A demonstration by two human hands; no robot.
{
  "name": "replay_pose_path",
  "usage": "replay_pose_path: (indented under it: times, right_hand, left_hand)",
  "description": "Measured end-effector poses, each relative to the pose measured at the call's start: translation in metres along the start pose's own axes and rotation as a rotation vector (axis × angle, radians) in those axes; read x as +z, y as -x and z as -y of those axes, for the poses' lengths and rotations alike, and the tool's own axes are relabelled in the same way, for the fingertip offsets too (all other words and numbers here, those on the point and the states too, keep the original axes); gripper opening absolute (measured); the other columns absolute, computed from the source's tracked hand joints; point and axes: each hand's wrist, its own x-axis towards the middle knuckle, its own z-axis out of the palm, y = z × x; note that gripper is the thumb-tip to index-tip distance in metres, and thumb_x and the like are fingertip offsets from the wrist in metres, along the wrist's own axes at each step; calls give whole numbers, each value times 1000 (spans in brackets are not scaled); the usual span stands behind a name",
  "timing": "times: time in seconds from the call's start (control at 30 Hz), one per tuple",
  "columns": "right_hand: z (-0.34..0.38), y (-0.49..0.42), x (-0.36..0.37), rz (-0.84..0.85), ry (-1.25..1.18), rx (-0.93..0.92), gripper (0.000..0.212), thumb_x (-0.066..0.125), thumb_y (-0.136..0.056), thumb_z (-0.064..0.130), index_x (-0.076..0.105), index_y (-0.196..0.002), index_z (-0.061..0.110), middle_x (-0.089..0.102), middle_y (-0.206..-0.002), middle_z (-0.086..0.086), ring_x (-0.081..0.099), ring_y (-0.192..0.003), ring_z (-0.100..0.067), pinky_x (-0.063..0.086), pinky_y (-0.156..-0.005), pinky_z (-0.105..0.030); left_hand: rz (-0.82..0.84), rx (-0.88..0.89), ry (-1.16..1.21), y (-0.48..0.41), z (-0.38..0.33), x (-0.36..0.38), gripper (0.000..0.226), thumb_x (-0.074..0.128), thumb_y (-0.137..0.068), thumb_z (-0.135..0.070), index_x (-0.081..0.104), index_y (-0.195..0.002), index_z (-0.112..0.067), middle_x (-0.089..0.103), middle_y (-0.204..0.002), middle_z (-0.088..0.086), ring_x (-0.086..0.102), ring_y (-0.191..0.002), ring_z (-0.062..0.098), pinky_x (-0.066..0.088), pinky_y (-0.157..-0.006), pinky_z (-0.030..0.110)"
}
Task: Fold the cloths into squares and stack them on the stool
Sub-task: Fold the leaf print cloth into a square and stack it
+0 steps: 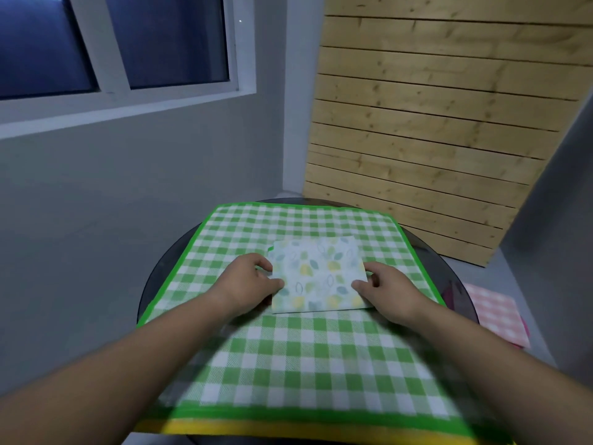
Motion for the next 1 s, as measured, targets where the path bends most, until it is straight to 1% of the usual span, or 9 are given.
replay_pose_path:
  times: [0.17, 0.23, 0.3, 0.43, 0.57, 0.63, 0.7, 0.8, 1.0]
  right_hand:
    - [8, -11, -3, 64, 217, 68, 29, 48, -100, 22, 46, -73, 11, 46, -70, 1, 41, -62, -16, 33, -58, -27]
    - [10, -14, 0, 87, 271, 82, 29, 45, -100, 21, 39, -72, 14, 43, -73, -1, 38, -63, -17, 31, -59, -29]
    - [12, -15, 2, 103, 301, 89, 28, 42, -101, 20, 37, -74, 15, 42, -74, 0, 36, -65, -17, 31, -59, -29]
    - [11, -15, 2, 121, 278, 79, 22, 43, -100, 21, 48, -85, 7, 56, -84, -7, 50, -74, -25, 42, -68, -36]
    - [13, -15, 2, 121, 273, 73, 25, 44, -100, 24, 61, -113, 13, 66, -110, -6, 61, -102, -28, 50, -90, -42]
    - [16, -14, 2, 105, 283, 87, 27, 45, -100, 25, 61, -120, 17, 64, -116, -2, 59, -105, -25, 50, -93, -39]
    - [17, -15, 3, 81, 285, 105, 27, 48, -99, 26, 60, -121, 18, 63, -118, -1, 59, -106, -25, 50, -93, -38]
    - [15, -14, 4, 50, 265, 96, 24, 51, -98, 27, 58, -120, 20, 63, -118, -1, 58, -99, -22, 49, -82, -35]
    - [12, -10, 8, -50, 208, 84, 47, 54, -96, 26, 42, -142, 21, 60, -122, -7, 57, -95, -23, 42, -76, -29]
  left_hand:
    - [-22, -29, -278, -3, -11, 2, 48, 75, -84, -41, 62, -122, -15, 70, -112, 3, 67, -100, 18, 54, -88, 32]
    - [-3, -58, -281, -7, -15, 4, 26, 73, -84, -42, 63, -92, -20, 68, -101, 4, 64, -94, 19, 51, -87, 33]
    - [32, -91, -241, -11, -15, 4, 36, 71, -85, -43, 51, -68, -18, 60, -76, 4, 59, -72, 20, 52, -78, 36]
    - [55, -152, -47, -17, -13, 2, 38, 69, -90, -28, 54, -61, -10, 62, -57, 9, 62, -52, 24, 62, -72, 46]
    - [34, -121, -96, -17, -14, 5, 25, 69, -91, -23, 58, -74, -9, 66, -72, 8, 63, -55, 14, 59, -60, 30]
    - [2, -71, -180, -16, -13, 7, 15, 68, -92, -25, 64, -100, -13, 67, -100, 8, 62, -81, 17, 55, -75, 33]
    - [-20, -53, -248, -13, -12, 10, 51, 66, -93, -25, 48, -139, -13, 59, -129, 7, 58, -106, 22, 45, -84, 30]
    - [-47, 38, -341, -7, -12, 17, 58, 59, -95, -21, 33, -147, -18, 44, -142, 10, 54, -116, 27, 46, -88, 32]
    - [82, 314, -681, 1, -8, 36, 59, 32, -104, -42, 19, -157, -19, 0, -167, 8, -3, -154, 24, 9, -124, 40]
